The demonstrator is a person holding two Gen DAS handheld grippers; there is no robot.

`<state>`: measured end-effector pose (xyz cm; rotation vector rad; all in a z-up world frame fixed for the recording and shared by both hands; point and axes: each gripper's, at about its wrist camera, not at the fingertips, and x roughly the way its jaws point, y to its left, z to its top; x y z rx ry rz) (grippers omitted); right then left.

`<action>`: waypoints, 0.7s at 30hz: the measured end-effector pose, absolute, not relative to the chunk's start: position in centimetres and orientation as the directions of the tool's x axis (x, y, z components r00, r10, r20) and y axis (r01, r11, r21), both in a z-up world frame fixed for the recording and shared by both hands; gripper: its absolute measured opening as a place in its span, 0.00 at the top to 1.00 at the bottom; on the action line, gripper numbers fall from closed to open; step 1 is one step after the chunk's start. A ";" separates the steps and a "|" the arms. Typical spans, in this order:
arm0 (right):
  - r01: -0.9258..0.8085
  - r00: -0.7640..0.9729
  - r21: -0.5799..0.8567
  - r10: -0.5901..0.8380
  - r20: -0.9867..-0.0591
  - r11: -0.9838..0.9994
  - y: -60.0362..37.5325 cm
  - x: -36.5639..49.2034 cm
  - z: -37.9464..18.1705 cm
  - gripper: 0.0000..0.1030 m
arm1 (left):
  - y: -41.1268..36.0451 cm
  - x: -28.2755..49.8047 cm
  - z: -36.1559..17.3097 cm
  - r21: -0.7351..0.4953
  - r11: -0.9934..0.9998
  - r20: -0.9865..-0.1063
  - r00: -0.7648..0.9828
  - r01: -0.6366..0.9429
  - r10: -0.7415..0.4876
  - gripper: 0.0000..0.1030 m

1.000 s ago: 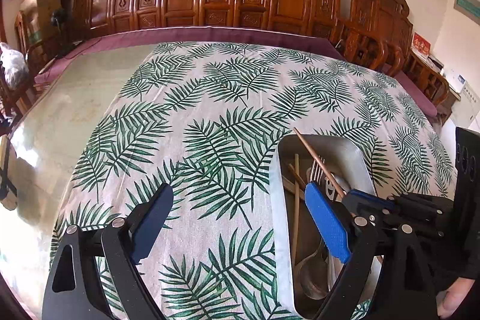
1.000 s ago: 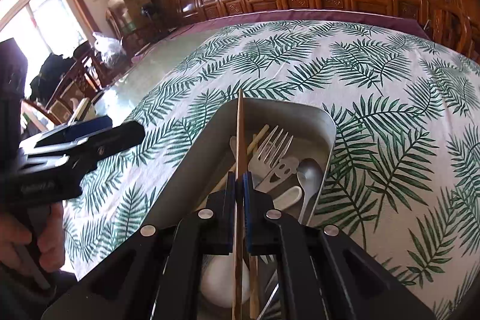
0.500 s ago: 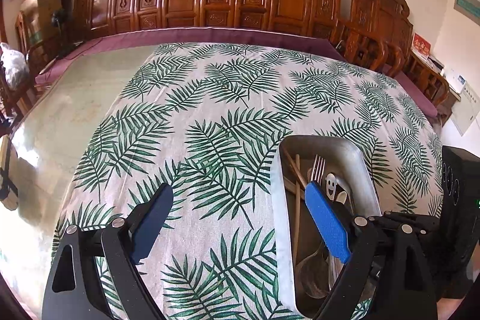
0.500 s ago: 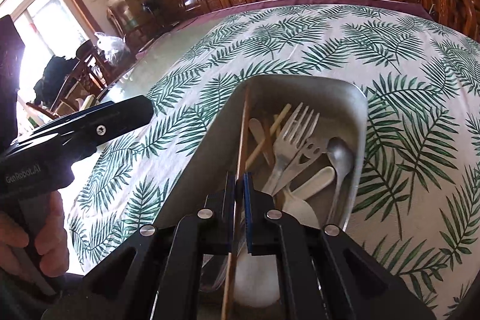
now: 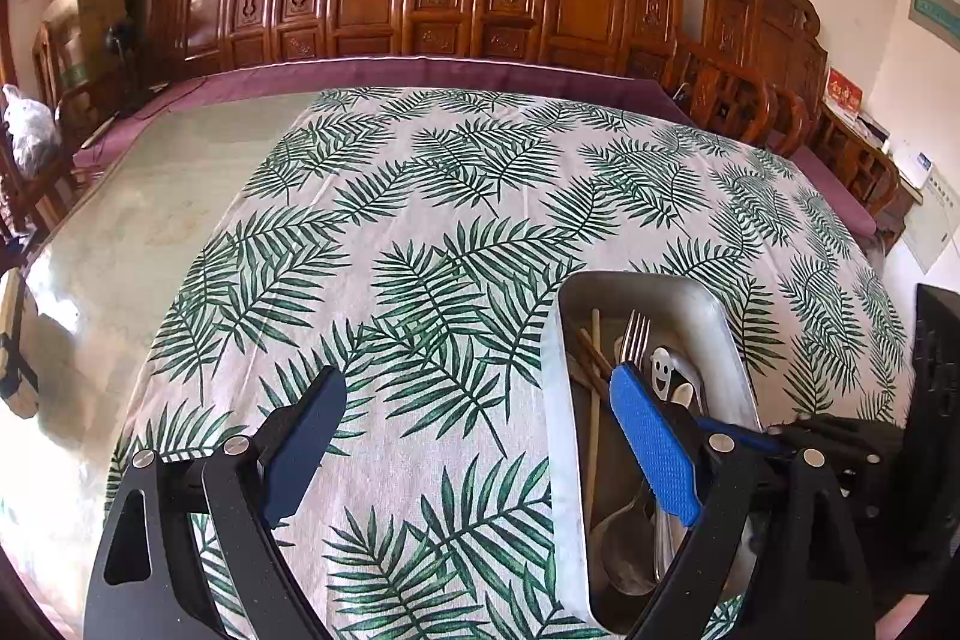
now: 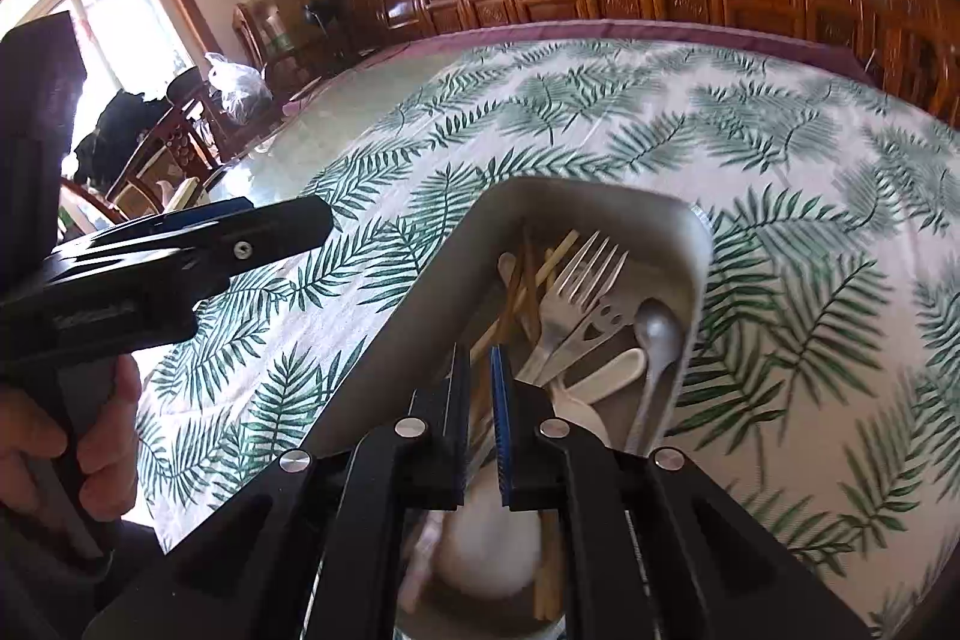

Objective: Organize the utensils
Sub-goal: 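Lower the wooden chopstick into the grey tray with the right tool, then open the right tool and lift both tools away from the tray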

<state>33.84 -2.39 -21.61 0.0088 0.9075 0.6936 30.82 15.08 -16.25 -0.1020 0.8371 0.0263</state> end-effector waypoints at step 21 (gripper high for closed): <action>-0.451 0.599 0.152 0.424 -0.679 0.879 -11.7 28.1 -16.5 0.35 | 9.6 25.6 -14.0 -0.049 0.999 -0.712 0.702 -0.007 -0.030 0.07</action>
